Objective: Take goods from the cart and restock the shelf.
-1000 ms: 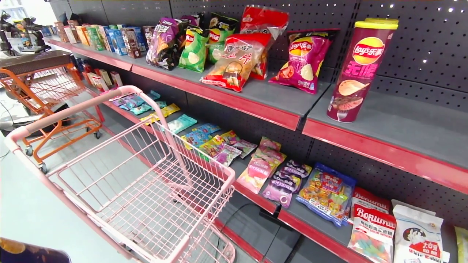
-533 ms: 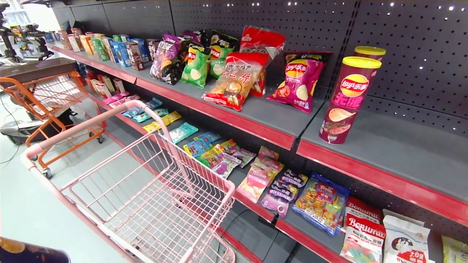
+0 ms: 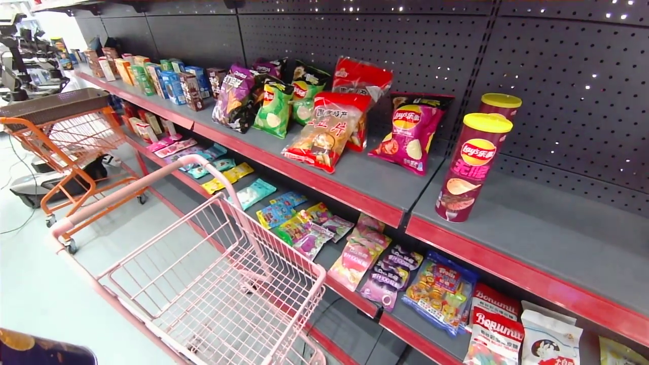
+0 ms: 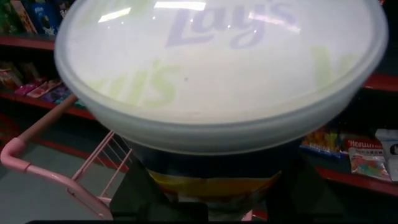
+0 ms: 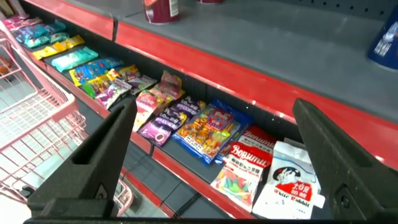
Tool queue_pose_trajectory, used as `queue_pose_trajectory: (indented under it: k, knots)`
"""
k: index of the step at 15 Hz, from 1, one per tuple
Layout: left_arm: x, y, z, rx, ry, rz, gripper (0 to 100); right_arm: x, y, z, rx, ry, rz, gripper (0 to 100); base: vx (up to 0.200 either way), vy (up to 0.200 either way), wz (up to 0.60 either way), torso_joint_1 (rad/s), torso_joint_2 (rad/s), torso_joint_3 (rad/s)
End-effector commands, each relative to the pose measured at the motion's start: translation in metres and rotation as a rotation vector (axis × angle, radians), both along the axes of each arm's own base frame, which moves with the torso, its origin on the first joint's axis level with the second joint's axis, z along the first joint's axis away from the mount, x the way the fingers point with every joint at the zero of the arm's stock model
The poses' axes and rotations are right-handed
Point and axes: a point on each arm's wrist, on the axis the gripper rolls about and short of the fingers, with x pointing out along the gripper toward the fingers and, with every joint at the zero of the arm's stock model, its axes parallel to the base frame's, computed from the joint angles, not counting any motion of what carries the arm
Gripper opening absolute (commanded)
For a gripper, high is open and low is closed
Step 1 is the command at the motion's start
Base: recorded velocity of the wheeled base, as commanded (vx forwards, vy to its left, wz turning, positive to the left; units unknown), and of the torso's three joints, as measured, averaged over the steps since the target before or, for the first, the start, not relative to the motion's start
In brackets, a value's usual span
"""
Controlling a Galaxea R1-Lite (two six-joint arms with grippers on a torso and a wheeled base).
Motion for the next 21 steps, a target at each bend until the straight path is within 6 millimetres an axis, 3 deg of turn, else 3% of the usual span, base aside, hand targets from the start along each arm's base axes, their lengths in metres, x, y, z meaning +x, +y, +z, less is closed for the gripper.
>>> queue_pose_trajectory:
  k: [1,3,21]
  knots:
    - [0.0003,-0.0001,0.0000,0.003,0.001,0.002,0,0.0001,0.0000,0.0000,0.001,0.001,0.000,100,0.000,0.000,0.00,0.159,-0.37,-0.203]
    - [0.0003,-0.0001,0.0000,0.015,-0.003,0.003,0,0.0001,0.0000,0.0000,0.001,0.001,0.002,100,0.000,0.000,0.00,0.124,-0.29,-0.159]
    - [0.0022,-0.0002,-0.0028,0.074,0.014,0.018,0,0.0001,0.0000,0.0000,0.001,0.001,0.005,100,0.000,0.000,-0.60,0.007,-0.01,-0.002]
